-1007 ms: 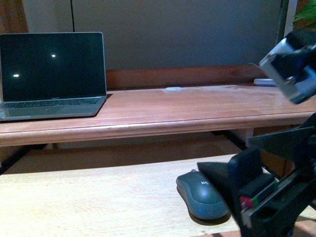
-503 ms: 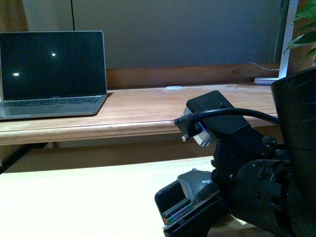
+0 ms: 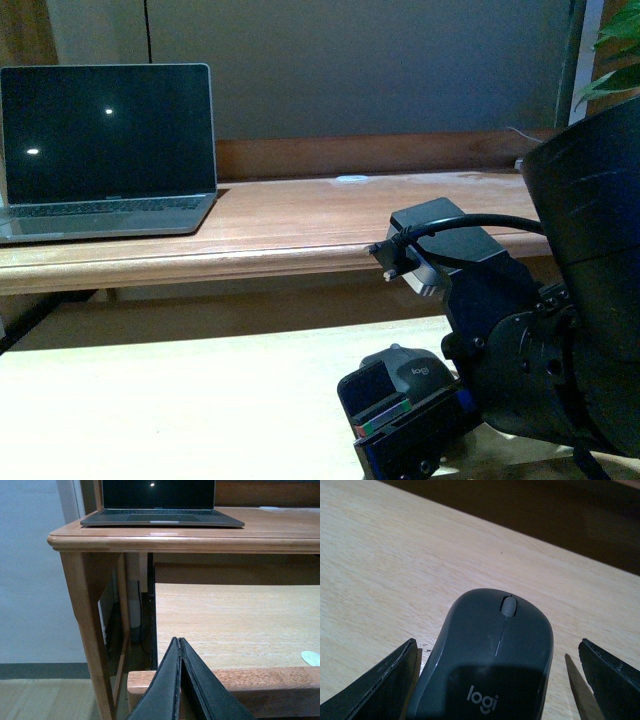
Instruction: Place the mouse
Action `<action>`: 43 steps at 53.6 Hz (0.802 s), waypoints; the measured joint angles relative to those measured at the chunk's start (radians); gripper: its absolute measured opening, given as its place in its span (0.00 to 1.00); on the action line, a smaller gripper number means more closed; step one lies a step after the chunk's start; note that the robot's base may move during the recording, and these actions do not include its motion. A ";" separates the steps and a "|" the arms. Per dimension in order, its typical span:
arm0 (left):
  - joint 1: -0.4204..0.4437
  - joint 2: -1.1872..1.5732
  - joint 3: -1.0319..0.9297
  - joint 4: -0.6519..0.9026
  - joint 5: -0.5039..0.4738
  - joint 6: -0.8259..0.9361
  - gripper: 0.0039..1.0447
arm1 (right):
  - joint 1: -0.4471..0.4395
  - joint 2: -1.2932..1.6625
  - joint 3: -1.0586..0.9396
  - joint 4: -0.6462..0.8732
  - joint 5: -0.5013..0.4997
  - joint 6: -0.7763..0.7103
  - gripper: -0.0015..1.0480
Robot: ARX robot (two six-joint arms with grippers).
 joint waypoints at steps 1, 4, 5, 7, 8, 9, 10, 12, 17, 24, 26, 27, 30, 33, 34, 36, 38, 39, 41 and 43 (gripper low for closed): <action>0.000 -0.002 0.000 -0.001 0.000 0.000 0.02 | 0.000 0.002 0.005 -0.010 -0.001 0.000 0.93; 0.000 -0.003 0.000 -0.003 0.000 0.000 0.02 | -0.004 0.010 0.036 -0.067 -0.016 0.009 0.93; 0.000 -0.004 0.000 -0.003 0.000 0.000 0.02 | -0.005 0.013 0.046 -0.087 -0.020 0.012 0.93; 0.000 -0.006 0.000 -0.003 0.000 0.000 0.02 | -0.008 0.017 0.059 -0.114 -0.024 0.020 0.93; 0.000 -0.006 0.000 -0.003 0.000 0.000 0.02 | -0.009 0.019 0.067 -0.131 -0.026 0.022 0.93; 0.000 -0.006 0.000 -0.003 0.000 0.000 0.02 | -0.009 0.020 0.071 -0.139 -0.026 0.022 0.93; 0.000 -0.006 0.000 -0.003 0.000 0.000 0.02 | -0.009 0.021 0.074 -0.146 -0.027 0.023 0.93; 0.000 -0.006 0.000 -0.003 0.000 0.000 0.02 | -0.010 0.023 0.084 -0.166 -0.028 0.021 0.93; 0.000 -0.006 0.000 -0.004 0.000 0.000 0.02 | -0.012 0.024 0.098 -0.194 -0.030 0.014 0.89; 0.000 -0.006 0.000 -0.004 0.000 0.000 0.02 | -0.014 0.024 0.105 -0.211 -0.042 0.000 0.70; 0.000 -0.006 0.000 -0.004 0.000 0.000 0.02 | -0.015 0.024 0.105 -0.211 -0.042 0.000 0.67; 0.000 -0.006 0.000 -0.004 0.000 0.000 0.02 | -0.016 0.023 0.105 -0.211 -0.042 0.000 0.64; 0.000 -0.006 0.000 -0.004 0.000 0.000 0.02 | -0.023 0.021 0.105 -0.211 -0.042 0.001 0.55; 0.000 -0.006 0.000 -0.004 0.000 0.000 0.02 | -0.029 0.015 0.105 -0.211 -0.037 0.005 0.53; 0.000 -0.006 0.000 -0.004 0.000 0.000 0.02 | -0.031 0.013 0.105 -0.211 -0.033 0.011 0.53; 0.000 -0.006 0.000 -0.004 0.000 0.000 0.02 | -0.035 0.008 0.105 -0.211 -0.024 0.019 0.53; 0.000 -0.006 0.000 -0.004 0.000 0.000 0.02 | -0.040 0.001 0.103 -0.211 -0.019 0.026 0.53; 0.000 -0.006 0.000 -0.004 0.000 0.000 0.02 | -0.042 -0.005 0.100 -0.212 -0.017 0.031 0.53; 0.000 -0.006 0.000 -0.004 0.000 0.000 0.02 | -0.045 -0.021 0.095 -0.213 -0.016 0.046 0.53; 0.000 -0.006 0.000 -0.004 0.000 0.000 0.02 | -0.048 -0.044 0.094 -0.220 -0.024 0.060 0.53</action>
